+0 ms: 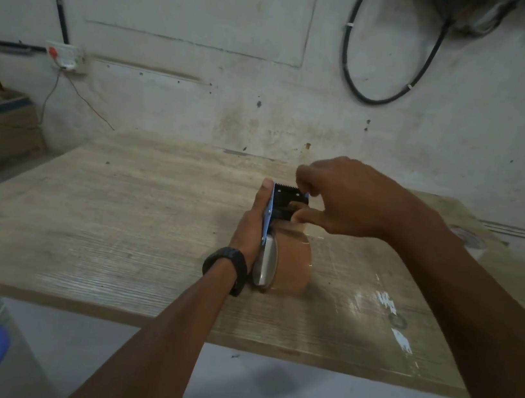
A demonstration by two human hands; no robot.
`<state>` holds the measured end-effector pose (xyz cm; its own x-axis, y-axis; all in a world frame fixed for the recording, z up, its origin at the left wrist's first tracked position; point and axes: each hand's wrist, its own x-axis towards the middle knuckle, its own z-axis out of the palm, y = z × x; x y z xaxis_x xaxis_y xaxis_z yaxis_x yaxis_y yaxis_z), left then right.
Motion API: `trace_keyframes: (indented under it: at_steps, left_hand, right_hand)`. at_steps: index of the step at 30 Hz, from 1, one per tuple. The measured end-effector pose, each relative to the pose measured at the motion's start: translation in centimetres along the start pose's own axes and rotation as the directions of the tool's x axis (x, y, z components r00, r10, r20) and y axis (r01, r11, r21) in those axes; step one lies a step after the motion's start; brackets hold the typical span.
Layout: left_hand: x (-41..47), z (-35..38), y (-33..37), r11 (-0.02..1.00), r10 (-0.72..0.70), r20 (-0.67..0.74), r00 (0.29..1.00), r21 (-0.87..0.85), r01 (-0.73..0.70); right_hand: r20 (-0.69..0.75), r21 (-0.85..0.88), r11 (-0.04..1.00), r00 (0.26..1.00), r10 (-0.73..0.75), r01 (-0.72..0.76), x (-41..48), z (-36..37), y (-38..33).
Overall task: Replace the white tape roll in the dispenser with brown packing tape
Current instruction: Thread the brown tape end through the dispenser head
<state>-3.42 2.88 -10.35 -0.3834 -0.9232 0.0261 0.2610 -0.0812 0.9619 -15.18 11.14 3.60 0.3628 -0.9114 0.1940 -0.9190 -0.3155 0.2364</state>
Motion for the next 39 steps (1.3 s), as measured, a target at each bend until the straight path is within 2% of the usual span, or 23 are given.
trace_keyframes:
  at_steps: [3, 7, 11, 17, 23, 29, 33, 37, 39]
  left_hand:
    - [0.1, -0.1, 0.0, 1.0, -0.001, 0.024, 1.0, 0.007, 0.001]
    - [-0.2, -0.1, 0.3, 1.0, -0.005, -0.015, 1.0, 0.012, 0.005]
    - [-0.5, 0.3, 0.6, 0.998, -0.015, -0.061, 0.998, 0.058, 0.018]
    - [0.6, 0.3, -0.3, 1.0, -0.013, -0.004, 1.0, 0.004, 0.013]
    - [0.3, 0.2, -0.2, 1.0, -0.018, 0.026, 1.0, 0.024, 0.017]
    - [0.6, -0.2, -0.4, 0.999, -0.009, 0.048, 0.999, -0.034, 0.011]
    - [1.1, -0.3, -1.0, 1.0, -0.015, 0.063, 0.998, 0.002, 0.015]
    - [1.2, -0.7, -1.0, 0.998, -0.046, 0.13, 0.99, -0.024, 0.05]
    - [1.3, -1.0, -1.0, 0.996, -0.043, 0.17, 0.985, -0.064, 0.054]
  right_hand:
    - [0.098, -0.148, 0.989, 0.995, 0.014, 0.001, 0.5, 0.7, -0.7]
    - [0.118, -0.267, 0.961, 0.992, -0.038, 0.069, 1.0, 1.0, -1.3]
    - [0.219, -0.202, 0.976, 0.975, -0.038, 0.084, 1.2, 0.3, -1.3]
    - [0.281, -0.173, 0.978, 0.957, -0.064, 0.117, 0.8, -0.5, -1.7]
    - [0.249, -0.186, 0.977, 0.967, -0.057, 0.106, 0.4, -1.0, -2.2]
    - [0.183, -0.189, 0.979, 0.982, -0.048, 0.083, 0.8, -1.3, -2.3]
    - [0.175, -0.178, 0.981, 0.983, -0.052, 0.084, 0.8, -1.6, -2.4]
    - [-0.026, -0.122, 0.99, 0.997, -0.075, 0.071, 1.3, -3.9, -1.7]
    - [-0.028, -0.129, 0.987, 0.994, -0.104, 0.1, 1.6, -4.7, -1.6]
